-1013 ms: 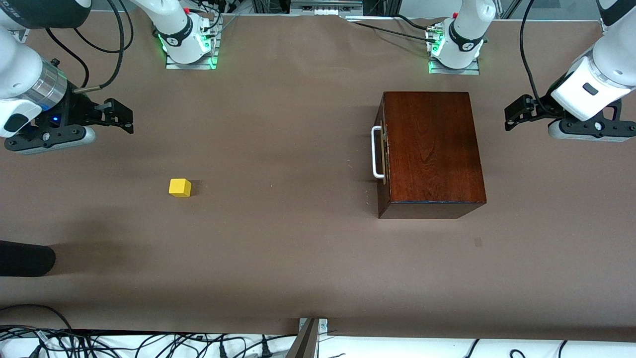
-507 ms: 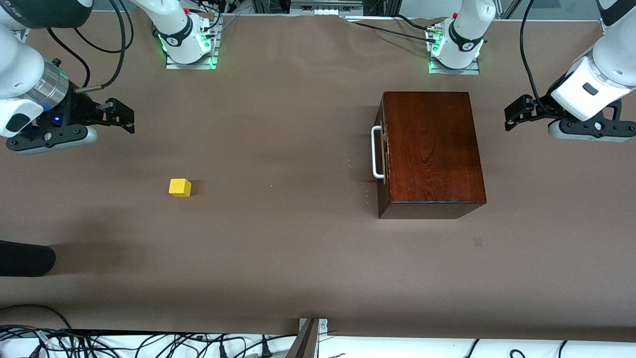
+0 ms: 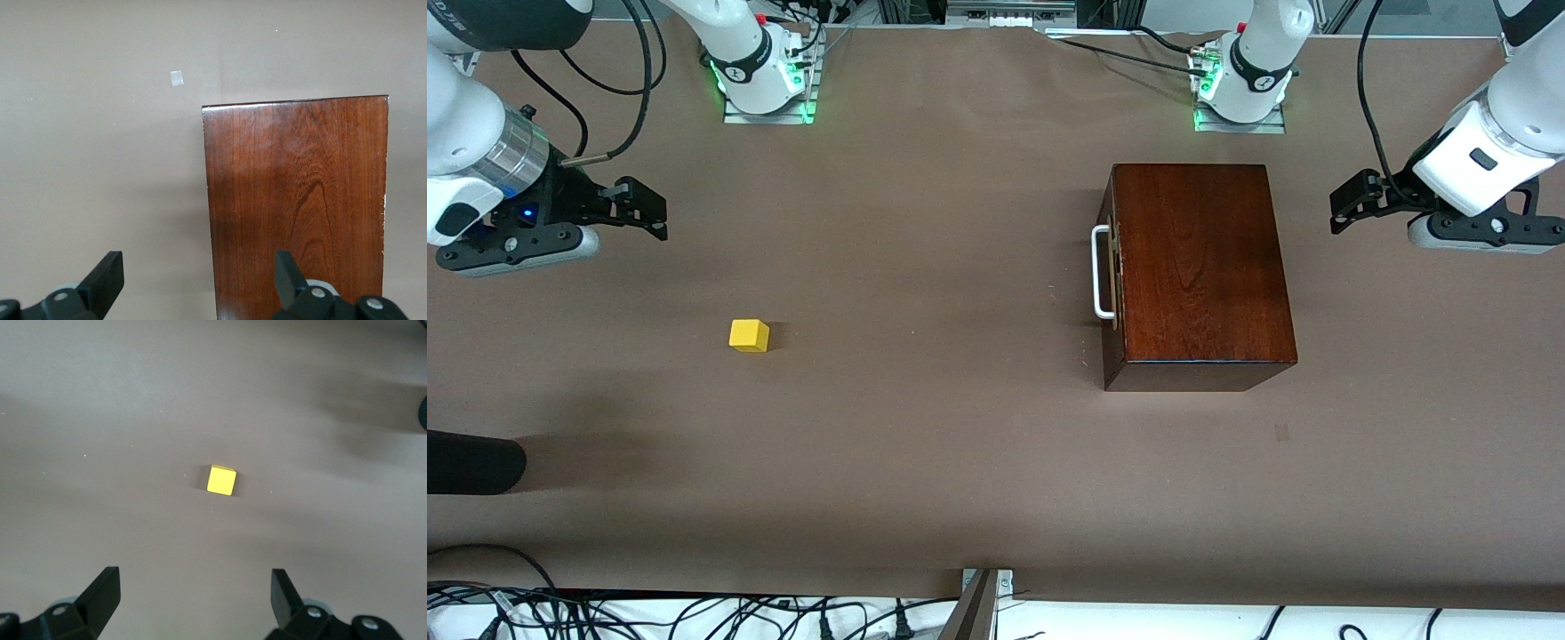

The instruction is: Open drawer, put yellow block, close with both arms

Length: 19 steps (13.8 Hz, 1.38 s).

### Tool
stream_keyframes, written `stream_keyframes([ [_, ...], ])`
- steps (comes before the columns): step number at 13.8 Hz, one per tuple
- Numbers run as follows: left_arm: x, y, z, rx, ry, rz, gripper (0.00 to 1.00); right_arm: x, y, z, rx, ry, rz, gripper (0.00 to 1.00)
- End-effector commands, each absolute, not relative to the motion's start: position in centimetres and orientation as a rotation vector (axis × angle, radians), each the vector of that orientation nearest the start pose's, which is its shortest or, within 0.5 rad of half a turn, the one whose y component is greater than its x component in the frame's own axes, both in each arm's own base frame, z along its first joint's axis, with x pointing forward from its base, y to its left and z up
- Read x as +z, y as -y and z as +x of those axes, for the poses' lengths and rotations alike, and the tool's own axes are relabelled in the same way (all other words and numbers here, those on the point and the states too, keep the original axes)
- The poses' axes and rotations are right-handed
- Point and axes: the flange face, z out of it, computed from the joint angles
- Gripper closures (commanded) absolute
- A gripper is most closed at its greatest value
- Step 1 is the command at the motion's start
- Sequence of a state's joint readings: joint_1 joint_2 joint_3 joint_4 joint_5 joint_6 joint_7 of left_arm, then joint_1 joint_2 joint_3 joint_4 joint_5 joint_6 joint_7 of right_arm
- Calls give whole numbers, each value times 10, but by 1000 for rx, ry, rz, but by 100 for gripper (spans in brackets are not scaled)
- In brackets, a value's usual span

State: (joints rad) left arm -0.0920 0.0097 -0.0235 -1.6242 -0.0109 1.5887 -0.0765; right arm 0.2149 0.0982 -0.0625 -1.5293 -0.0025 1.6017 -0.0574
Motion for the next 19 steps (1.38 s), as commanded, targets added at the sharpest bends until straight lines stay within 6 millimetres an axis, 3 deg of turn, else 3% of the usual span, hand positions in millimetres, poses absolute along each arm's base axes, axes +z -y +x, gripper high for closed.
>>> stream_keyframes([
  [1, 601, 65, 556, 89, -53, -3136, 0, 596, -91, 582, 24, 354, -3126, 0],
  [6, 602, 70, 555, 92, -65, -3137, 0, 595, -91, 582, 26, 356, -3124, 0],
  [9, 608, 92, 550, 106, -106, -3143, 0, 595, -91, 582, 19, 357, -3125, 0],
  [11, 596, 138, 547, 146, -203, -3146, 0, 596, -91, 583, 16, 357, -3125, 0],
  [13, 577, 174, 548, 188, -133, -3142, 0, 595, -91, 582, 19, 357, -3125, 0],
  [15, 562, 222, 551, 220, -73, -3140, 0, 596, -91, 583, 14, 357, -3125, 0],
  [18, 518, 290, 559, 314, -178, -3126, 0, 596, -90, 583, 14, 355, -3127, 0],
  [19, 498, 303, 559, 363, -210, -3114, 0, 596, -90, 583, 14, 355, -3127, 0],
])
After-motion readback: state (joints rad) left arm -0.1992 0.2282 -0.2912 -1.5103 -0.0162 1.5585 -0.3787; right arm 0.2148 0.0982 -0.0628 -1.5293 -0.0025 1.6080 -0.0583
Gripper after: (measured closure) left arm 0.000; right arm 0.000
